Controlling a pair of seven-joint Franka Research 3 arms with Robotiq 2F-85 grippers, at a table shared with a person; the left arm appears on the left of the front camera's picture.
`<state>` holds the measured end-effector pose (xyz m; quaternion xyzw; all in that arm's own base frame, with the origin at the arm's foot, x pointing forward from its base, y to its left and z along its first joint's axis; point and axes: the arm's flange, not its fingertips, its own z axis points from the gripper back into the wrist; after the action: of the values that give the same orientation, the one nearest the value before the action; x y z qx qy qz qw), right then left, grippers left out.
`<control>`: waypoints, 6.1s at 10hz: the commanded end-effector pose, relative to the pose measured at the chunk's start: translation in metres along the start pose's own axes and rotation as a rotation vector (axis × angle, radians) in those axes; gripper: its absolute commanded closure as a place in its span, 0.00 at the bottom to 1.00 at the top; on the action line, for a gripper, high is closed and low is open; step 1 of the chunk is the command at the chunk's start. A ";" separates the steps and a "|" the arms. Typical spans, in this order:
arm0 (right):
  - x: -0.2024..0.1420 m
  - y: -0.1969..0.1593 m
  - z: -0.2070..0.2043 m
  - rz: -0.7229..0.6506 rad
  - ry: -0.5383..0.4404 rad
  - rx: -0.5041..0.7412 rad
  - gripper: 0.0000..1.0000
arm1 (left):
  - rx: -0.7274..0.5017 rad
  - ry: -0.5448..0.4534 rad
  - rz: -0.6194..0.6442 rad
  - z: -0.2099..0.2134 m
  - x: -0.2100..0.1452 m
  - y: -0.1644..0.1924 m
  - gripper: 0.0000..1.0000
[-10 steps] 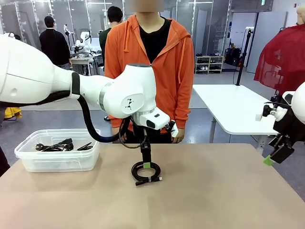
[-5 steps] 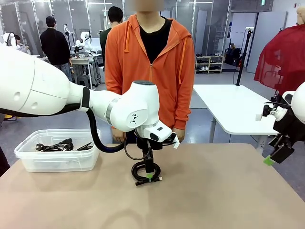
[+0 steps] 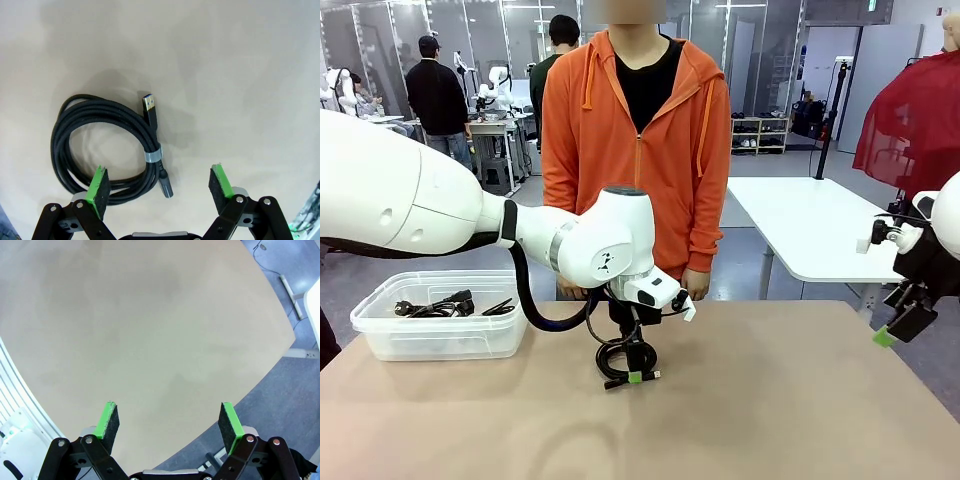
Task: Organize and store the cables.
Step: Place the USB Extension Cable into the Organizing box.
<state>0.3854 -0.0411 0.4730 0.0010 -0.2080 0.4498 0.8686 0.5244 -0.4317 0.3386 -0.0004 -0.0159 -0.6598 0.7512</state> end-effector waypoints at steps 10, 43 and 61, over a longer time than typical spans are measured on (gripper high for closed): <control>0.003 -0.003 0.000 -0.007 0.008 0.001 0.00 | -0.058 -0.005 -0.033 -0.032 0.005 0.007 0.82; 0.003 -0.003 0.000 -0.007 0.008 0.001 0.00 | 0.083 -0.094 0.520 0.124 -0.326 0.076 1.00; 0.003 -0.003 0.000 -0.007 0.008 0.001 0.00 | -0.047 -0.026 0.476 0.090 -0.294 0.187 1.00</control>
<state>0.3868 -0.0412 0.4738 0.0013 -0.2085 0.4502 0.8683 0.6637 -0.1144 0.4235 -0.0301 -0.0243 -0.4663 0.8838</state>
